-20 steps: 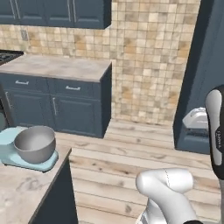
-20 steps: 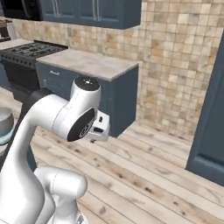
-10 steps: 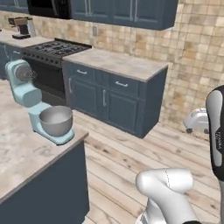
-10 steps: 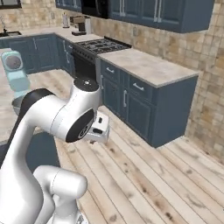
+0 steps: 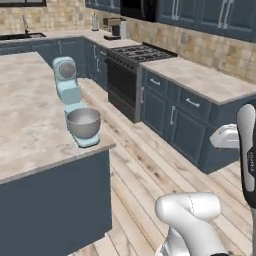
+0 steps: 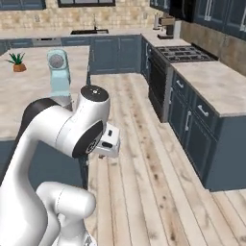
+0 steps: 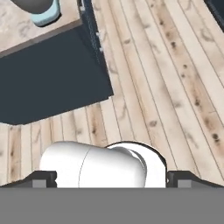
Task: Close the stand mixer head.
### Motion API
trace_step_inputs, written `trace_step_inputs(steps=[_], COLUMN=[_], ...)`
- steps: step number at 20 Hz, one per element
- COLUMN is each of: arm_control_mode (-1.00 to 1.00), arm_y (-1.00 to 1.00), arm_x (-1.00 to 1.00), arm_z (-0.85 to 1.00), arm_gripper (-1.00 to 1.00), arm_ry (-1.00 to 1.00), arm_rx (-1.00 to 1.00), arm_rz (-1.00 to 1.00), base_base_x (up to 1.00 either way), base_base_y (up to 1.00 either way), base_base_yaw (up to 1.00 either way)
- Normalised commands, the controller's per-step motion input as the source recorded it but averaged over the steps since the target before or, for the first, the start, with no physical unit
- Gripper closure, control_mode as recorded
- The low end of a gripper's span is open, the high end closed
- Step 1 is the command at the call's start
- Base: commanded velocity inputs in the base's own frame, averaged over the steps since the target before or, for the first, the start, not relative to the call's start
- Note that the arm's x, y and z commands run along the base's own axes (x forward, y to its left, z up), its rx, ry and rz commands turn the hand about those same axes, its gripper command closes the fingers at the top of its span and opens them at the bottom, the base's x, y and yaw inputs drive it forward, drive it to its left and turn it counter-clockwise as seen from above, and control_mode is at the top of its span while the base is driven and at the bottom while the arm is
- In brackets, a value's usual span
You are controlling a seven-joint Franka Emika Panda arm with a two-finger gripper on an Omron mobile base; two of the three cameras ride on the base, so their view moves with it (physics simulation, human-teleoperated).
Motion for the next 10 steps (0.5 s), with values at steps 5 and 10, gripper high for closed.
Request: trace_step_inputs(steps=[5,10], arm_control_mode=[1.00,1.00], arm_y=[0.00,0.00], arm_x=[0.00,0.00], arm_z=[0.00,0.00], arm_gripper=[-1.00,-1.00], arm_ry=[0.00,0.00], arm_rx=[0.00,0.00], arm_rz=[0.00,0.00], base_base_x=[0.08,-0.16], base_base_y=[-0.76,-0.70], base_base_yaw=[0.76,0.79])
